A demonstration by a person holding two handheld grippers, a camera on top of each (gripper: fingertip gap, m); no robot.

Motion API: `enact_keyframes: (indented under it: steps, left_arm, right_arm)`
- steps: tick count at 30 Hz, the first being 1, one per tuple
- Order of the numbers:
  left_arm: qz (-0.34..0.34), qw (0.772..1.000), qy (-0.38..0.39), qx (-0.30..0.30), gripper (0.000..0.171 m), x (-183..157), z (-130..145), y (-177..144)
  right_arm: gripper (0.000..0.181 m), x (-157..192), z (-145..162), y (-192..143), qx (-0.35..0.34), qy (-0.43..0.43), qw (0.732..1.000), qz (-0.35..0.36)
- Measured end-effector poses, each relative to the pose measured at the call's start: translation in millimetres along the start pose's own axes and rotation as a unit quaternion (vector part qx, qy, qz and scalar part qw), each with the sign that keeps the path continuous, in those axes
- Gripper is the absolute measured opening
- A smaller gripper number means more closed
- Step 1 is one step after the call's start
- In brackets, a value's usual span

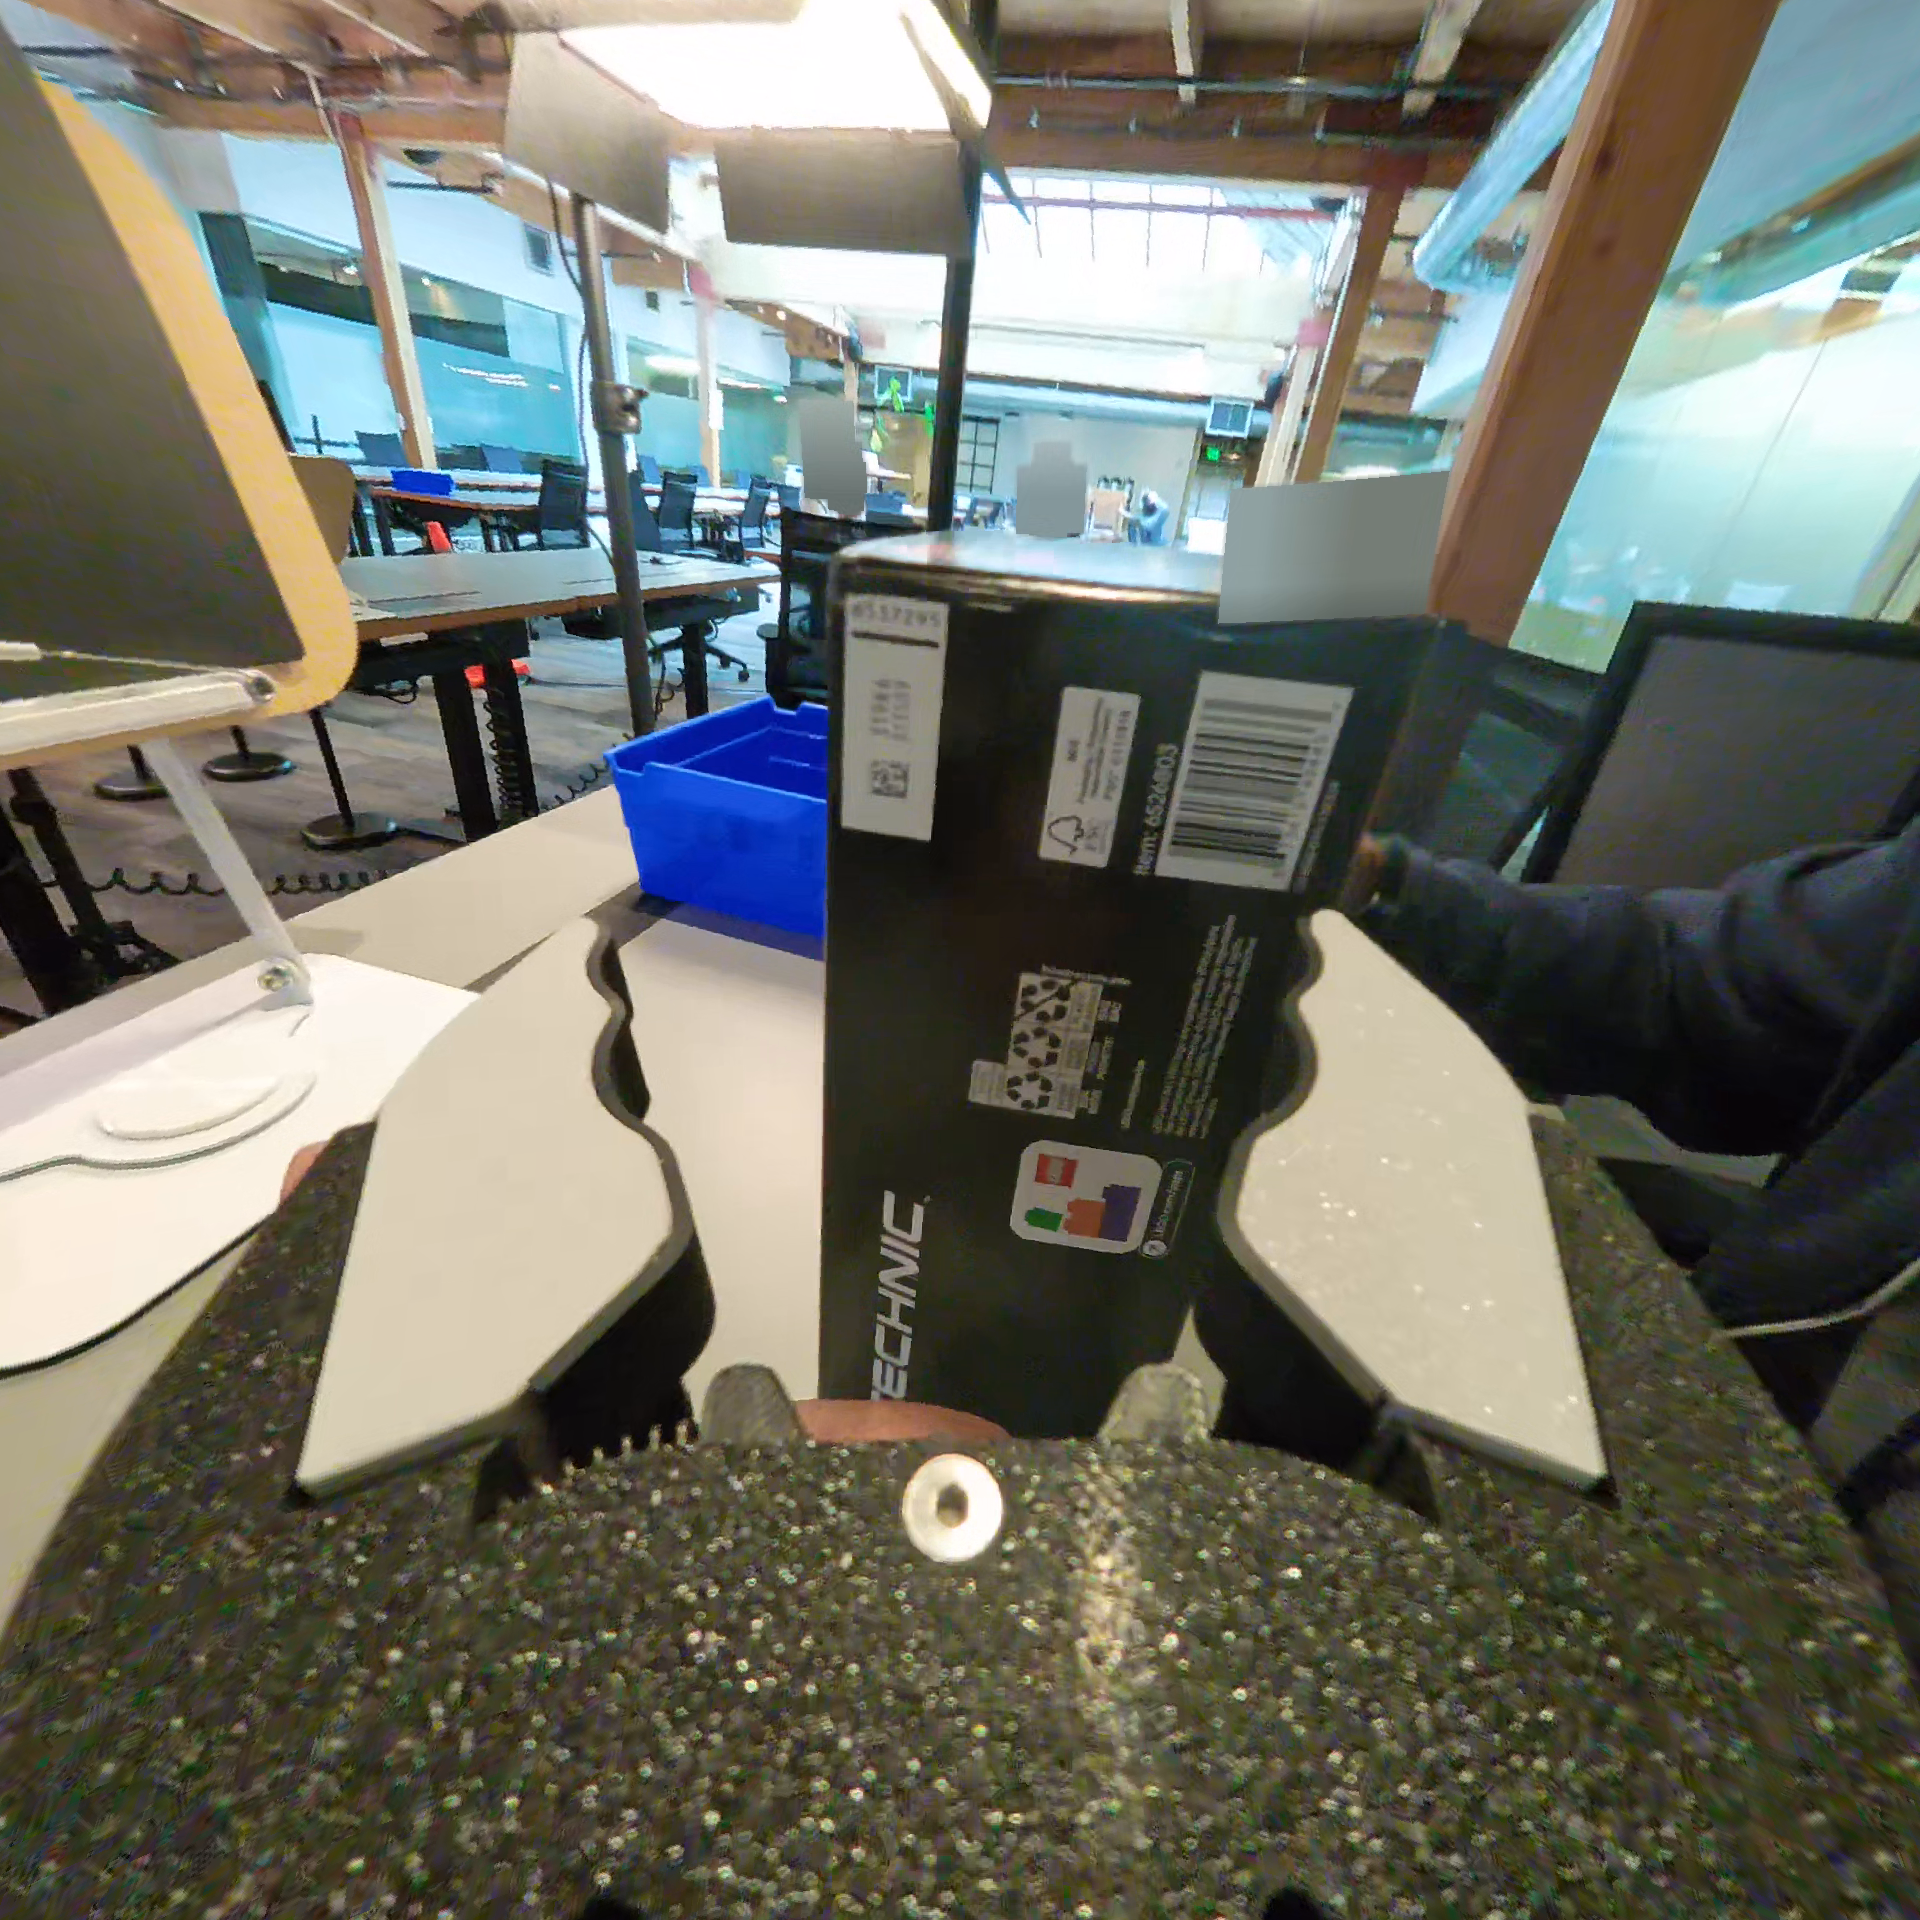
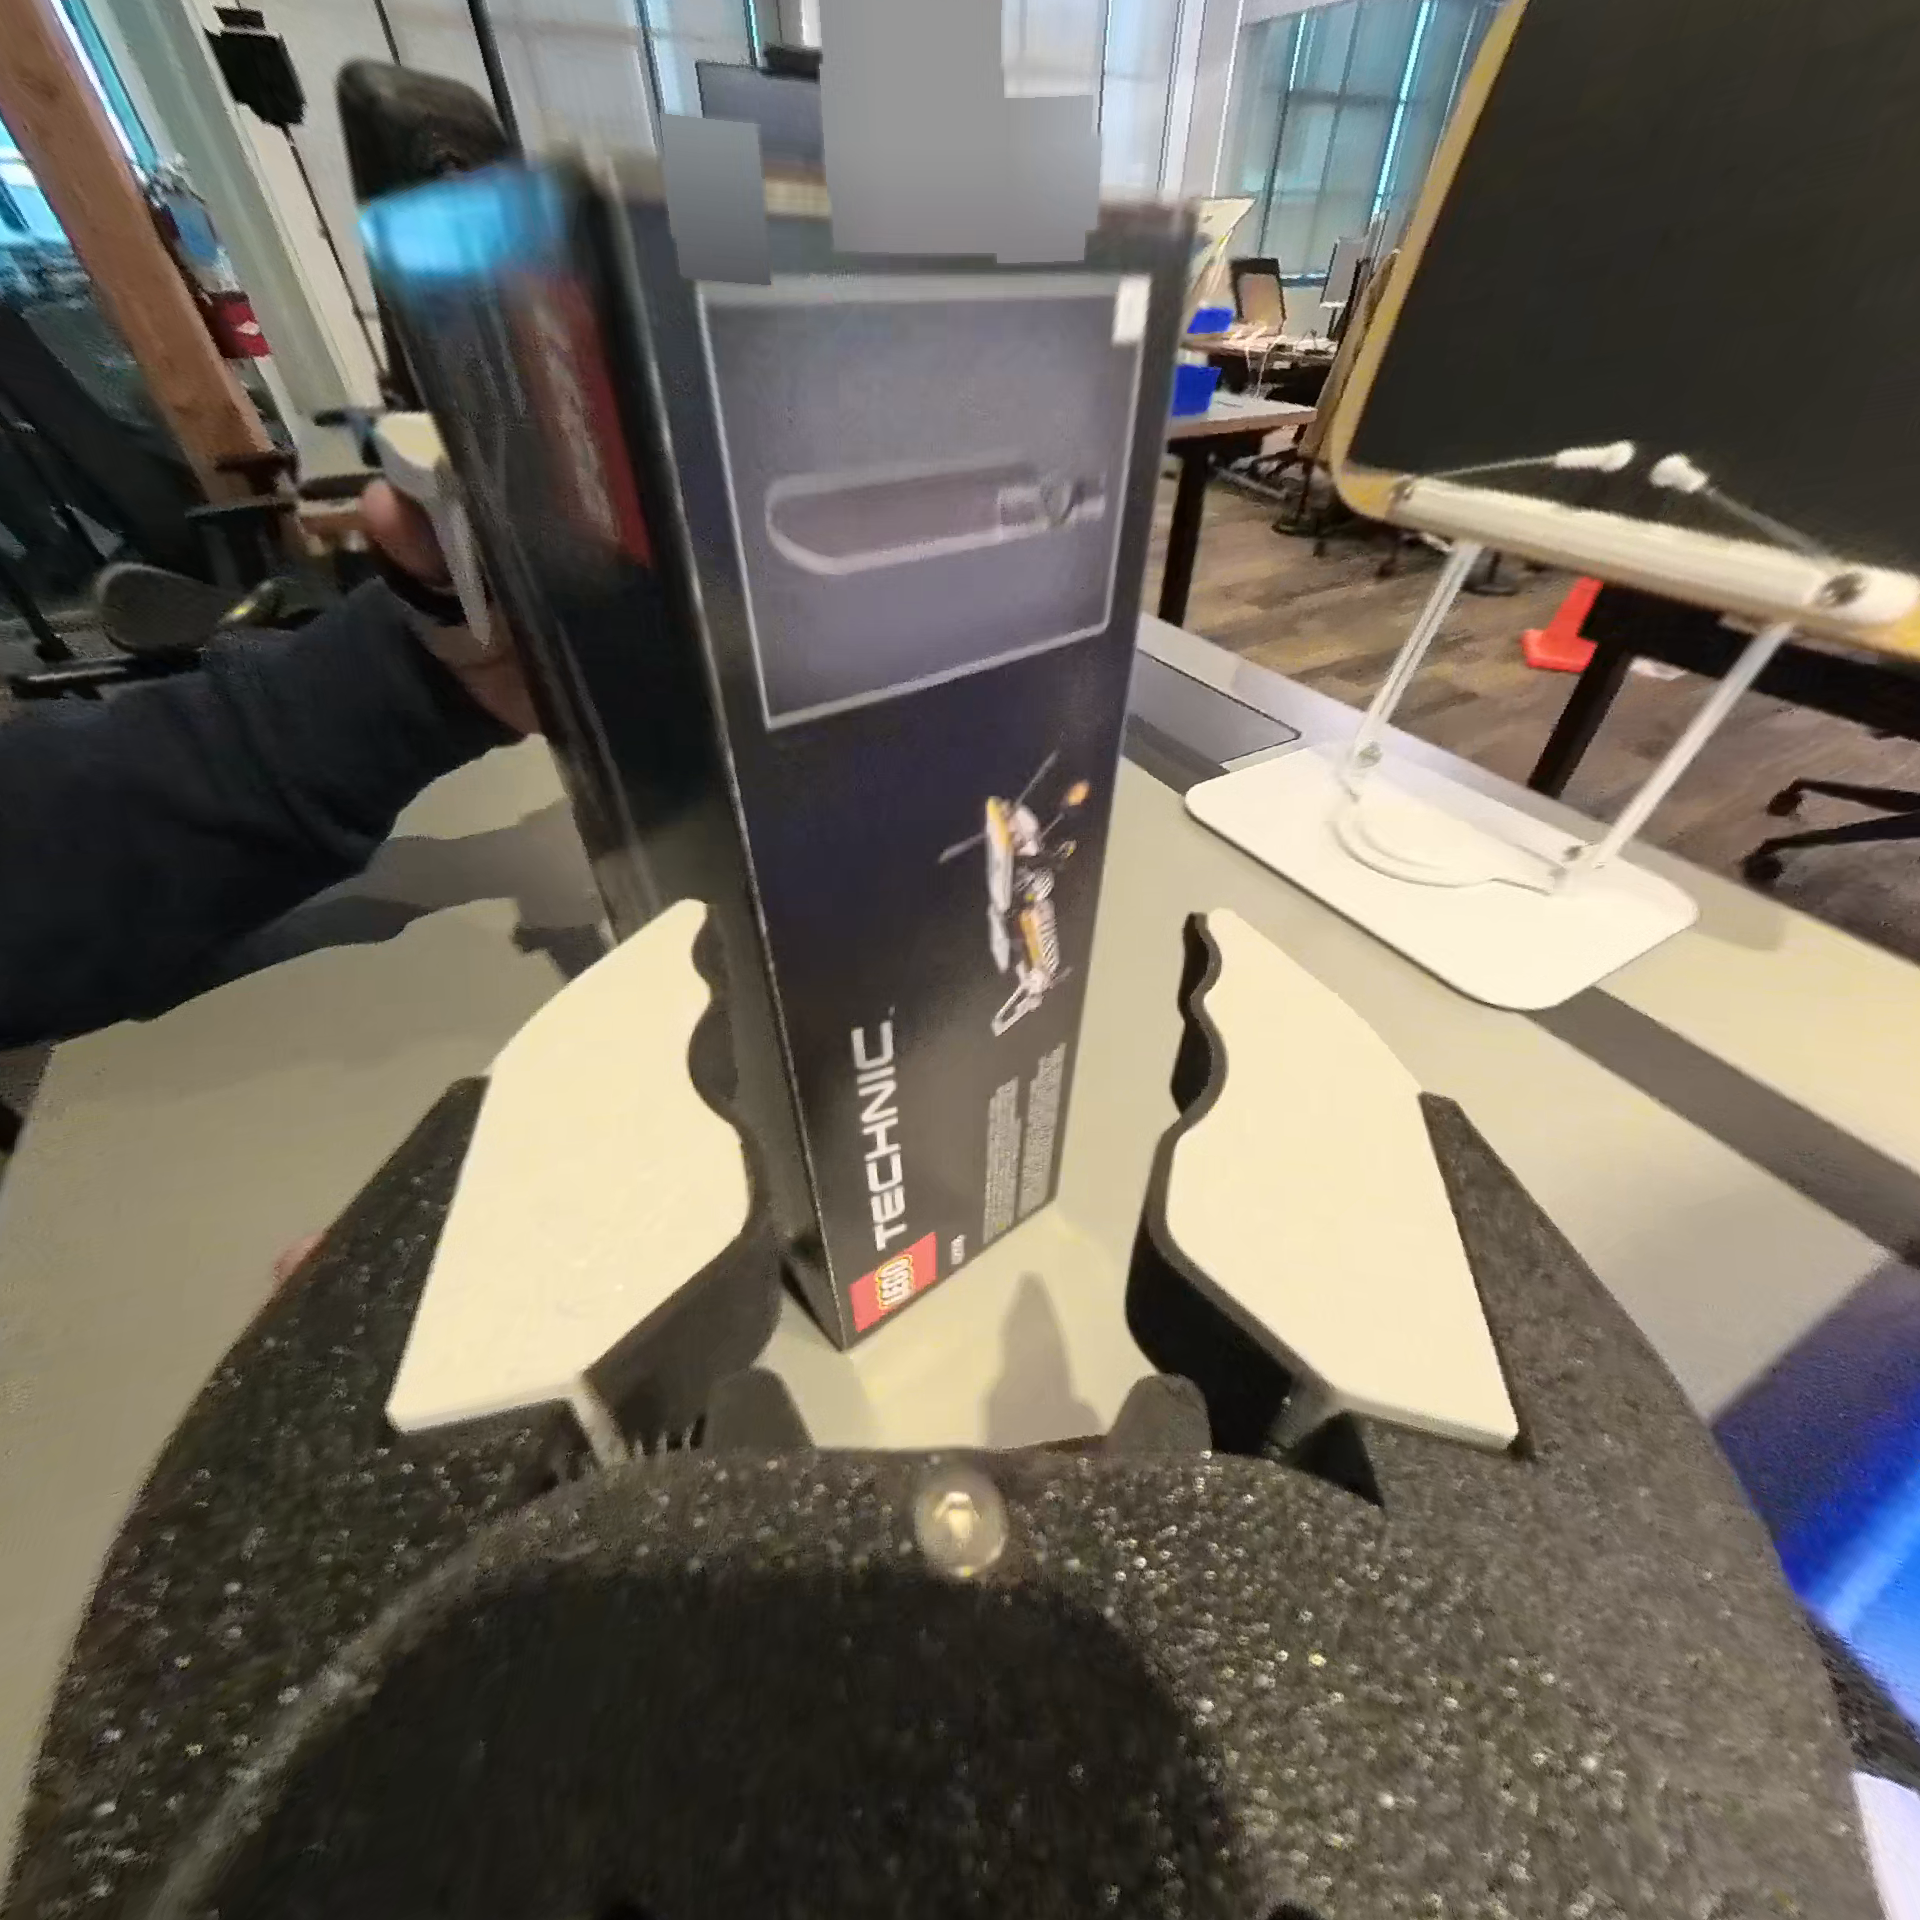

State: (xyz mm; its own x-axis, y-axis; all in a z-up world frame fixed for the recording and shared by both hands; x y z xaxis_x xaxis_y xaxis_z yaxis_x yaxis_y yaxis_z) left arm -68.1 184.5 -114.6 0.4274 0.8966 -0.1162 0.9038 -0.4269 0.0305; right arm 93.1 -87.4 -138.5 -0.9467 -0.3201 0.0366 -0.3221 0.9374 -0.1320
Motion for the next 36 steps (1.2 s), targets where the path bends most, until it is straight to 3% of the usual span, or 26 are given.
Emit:
enact_keyframes:
  steps: [3,11,27,32,36]
  left_arm:
    - [-0.011,1.000,-0.006,-0.015,0.117,-1.8,7.6,-2.9]
    - [-0.049,0.997,-0.010,-0.061,0.114,-2.2,-0.7,-16.6]
    - [-0.067,0.996,-0.015,-0.057,0.110,-1.1,-3.0,-20.3]
    - [-0.117,0.993,0.020,-0.024,0.110,-7.0,-35.7,-25.7]
    - [-0.171,0.971,0.126,0.106,0.110,-19.1,-89.7,-9.4]
  right_arm:
    - [0.081,6.8,22.9,12.0,-0.011,0.020,1.000,-0.011]
    - [0.074,18.9,75.2,19.9,0.046,0.041,0.998,-0.019]
    - [0.067,16.7,80.5,20.7,0.055,0.066,0.996,-0.021]
    - [0.067,16.0,81.2,20.9,0.058,0.074,0.995,-0.029]
    - [0.067,14.1,81.6,20.5,0.059,0.087,0.994,-0.037]
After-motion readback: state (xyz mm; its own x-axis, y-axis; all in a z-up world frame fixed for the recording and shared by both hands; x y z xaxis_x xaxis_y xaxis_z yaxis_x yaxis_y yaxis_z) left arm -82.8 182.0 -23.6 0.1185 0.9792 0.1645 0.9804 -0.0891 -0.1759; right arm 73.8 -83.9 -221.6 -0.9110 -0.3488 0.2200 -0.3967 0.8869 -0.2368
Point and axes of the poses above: each gripper's, where its closed fingertips meet, y out along the fingers, z out of its underside, x = y × z across the jaws, the point moved 9 cm from there along -y, back along the fingers, and after that the axes turned 13 degrees about -z, right-handed, at the moved point
